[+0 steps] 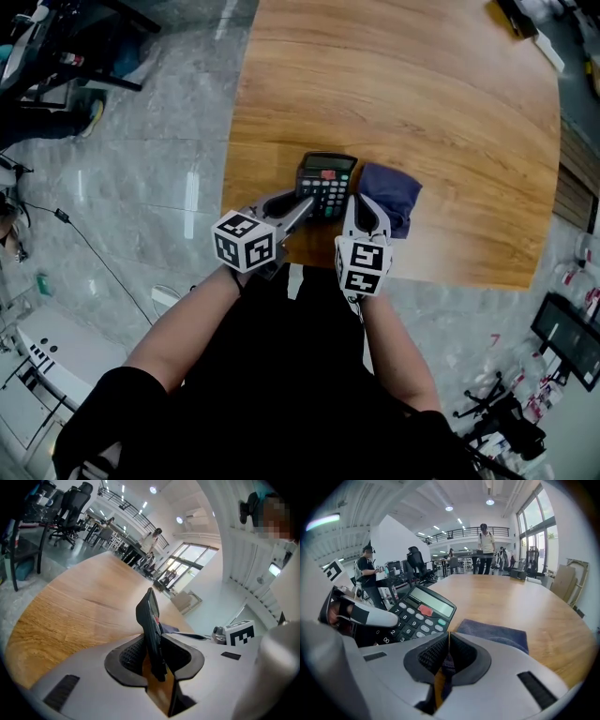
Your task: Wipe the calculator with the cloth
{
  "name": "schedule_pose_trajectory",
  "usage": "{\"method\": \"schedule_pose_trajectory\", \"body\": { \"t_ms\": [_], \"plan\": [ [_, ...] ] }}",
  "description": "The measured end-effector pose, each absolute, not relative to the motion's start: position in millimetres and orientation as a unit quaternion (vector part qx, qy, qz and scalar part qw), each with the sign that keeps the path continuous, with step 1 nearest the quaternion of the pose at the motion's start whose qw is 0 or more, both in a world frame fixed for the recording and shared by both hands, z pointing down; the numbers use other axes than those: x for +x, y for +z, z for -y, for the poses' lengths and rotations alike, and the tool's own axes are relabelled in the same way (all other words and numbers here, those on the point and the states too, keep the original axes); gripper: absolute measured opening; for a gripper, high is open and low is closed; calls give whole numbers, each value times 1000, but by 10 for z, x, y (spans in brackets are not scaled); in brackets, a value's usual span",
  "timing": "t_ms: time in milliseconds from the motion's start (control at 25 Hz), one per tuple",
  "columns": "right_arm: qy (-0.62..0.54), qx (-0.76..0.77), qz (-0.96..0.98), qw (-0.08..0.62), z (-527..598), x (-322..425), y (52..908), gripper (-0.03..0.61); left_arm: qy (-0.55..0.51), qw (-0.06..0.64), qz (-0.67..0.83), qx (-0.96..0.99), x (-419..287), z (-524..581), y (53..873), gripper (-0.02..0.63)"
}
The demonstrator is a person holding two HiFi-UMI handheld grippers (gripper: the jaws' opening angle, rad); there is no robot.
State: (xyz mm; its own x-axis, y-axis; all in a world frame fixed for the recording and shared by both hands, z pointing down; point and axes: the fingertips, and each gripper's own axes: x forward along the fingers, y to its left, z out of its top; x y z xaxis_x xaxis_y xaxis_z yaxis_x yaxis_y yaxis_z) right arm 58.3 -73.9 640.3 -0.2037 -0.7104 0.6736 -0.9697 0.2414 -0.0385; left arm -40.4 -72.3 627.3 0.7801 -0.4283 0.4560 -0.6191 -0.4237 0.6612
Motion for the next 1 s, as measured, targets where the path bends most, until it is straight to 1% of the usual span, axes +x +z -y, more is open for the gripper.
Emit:
{"method": "schedule_pose_trajectory", "body": {
  "t_ms": [200,240,280,320,360,440,680,880,920,960,1000],
  "plan": [
    [225,598,710,297,740,849,6306,21,58,466,315,824,-391,778,6174,80],
    [230,600,706,300,741,902,6322,48,54,469,313,824,-381,782,6159,77],
    [236,601,701,303,742,957,6349,102,52,469,312,825,-370,784,6146,75],
    [243,602,696,307,740,1012,6390,137,51,470,310,825,-360,787,6135,75],
    [251,603,689,315,734,1064,6446,155,49,471,309,825,-354,788,6130,75],
    [270,600,675,333,700,1140,6590,166,46,477,310,821,-358,779,6138,75],
    [308,600,664,323,733,1165,6689,166,34,490,314,812,-416,802,6152,75],
    [321,589,662,335,770,1230,6708,168,30,496,309,811,-365,815,6163,75],
    [318,588,662,340,782,1253,6710,144,29,496,307,811,-347,815,6161,75],
    [312,586,664,344,791,1265,6710,97,28,496,306,812,-331,813,6156,75],
    [305,582,668,349,797,1265,6707,72,27,497,304,812,-318,810,6147,75]
  ]
}}
